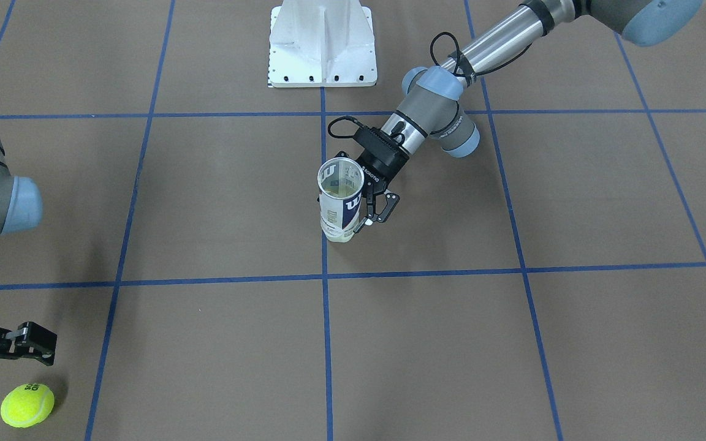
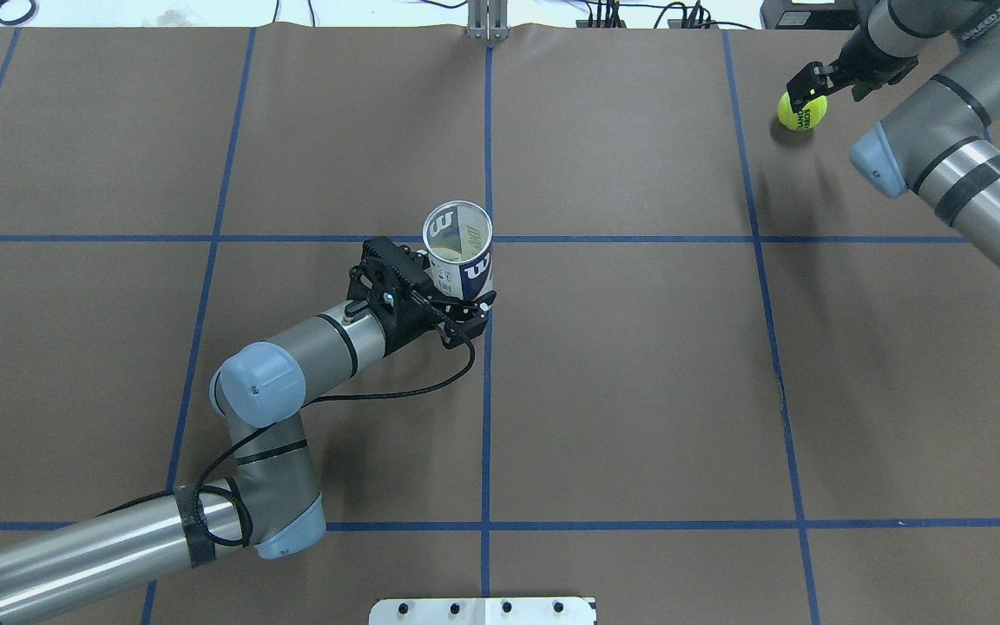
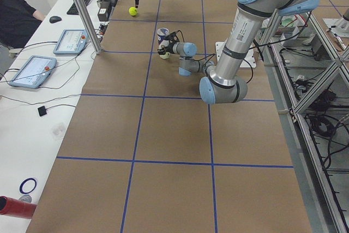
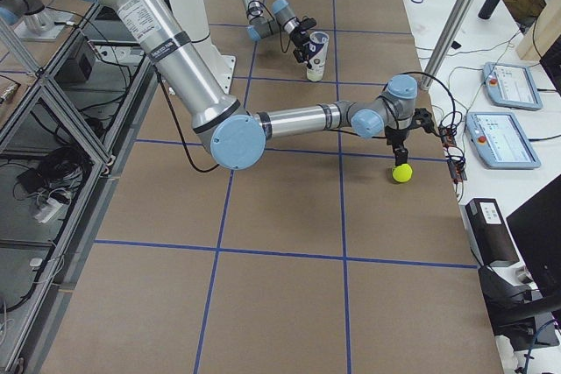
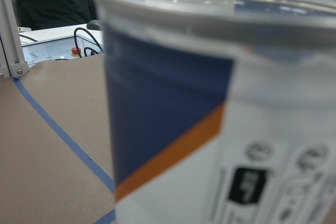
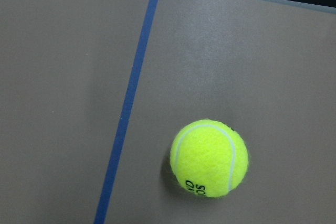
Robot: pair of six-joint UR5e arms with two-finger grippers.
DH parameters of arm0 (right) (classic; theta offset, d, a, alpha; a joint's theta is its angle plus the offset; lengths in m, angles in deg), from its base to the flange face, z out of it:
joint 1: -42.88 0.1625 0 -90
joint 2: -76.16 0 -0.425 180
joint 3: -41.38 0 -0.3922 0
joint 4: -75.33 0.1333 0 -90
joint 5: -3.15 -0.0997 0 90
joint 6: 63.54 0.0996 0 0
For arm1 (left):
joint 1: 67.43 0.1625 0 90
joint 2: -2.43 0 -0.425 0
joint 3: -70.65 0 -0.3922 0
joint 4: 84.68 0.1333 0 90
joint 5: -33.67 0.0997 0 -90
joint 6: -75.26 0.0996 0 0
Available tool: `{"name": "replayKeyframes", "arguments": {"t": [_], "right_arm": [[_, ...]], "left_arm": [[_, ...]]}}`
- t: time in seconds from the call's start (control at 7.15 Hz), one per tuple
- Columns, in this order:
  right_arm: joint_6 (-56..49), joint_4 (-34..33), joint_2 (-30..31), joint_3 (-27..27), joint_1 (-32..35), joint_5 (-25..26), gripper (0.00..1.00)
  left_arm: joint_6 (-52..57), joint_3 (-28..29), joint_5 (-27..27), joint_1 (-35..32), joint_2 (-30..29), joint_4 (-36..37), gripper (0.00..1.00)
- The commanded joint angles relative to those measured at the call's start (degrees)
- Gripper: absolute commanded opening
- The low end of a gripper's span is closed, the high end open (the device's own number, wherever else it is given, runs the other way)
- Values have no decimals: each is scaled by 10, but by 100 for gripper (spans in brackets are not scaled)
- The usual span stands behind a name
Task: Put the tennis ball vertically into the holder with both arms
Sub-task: 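Lower the right gripper onto the second yellow ball and grasp it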
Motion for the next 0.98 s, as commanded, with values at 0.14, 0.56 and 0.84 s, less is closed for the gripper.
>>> {"name": "replayKeyframes", "arguments": {"t": [0.14,0.56,0.84], "right_arm": [[0,50,-45,-96,-2,27,100],[2,52,-61,-114,-11,38,100],[2,53,-61,-128,-26,54,100]], "left_arm": [[1,-2,0,-4,0,1,99],[11,-7,0,-6,2,0,99],[11,-7,-1,-6,1,0,99]]}}
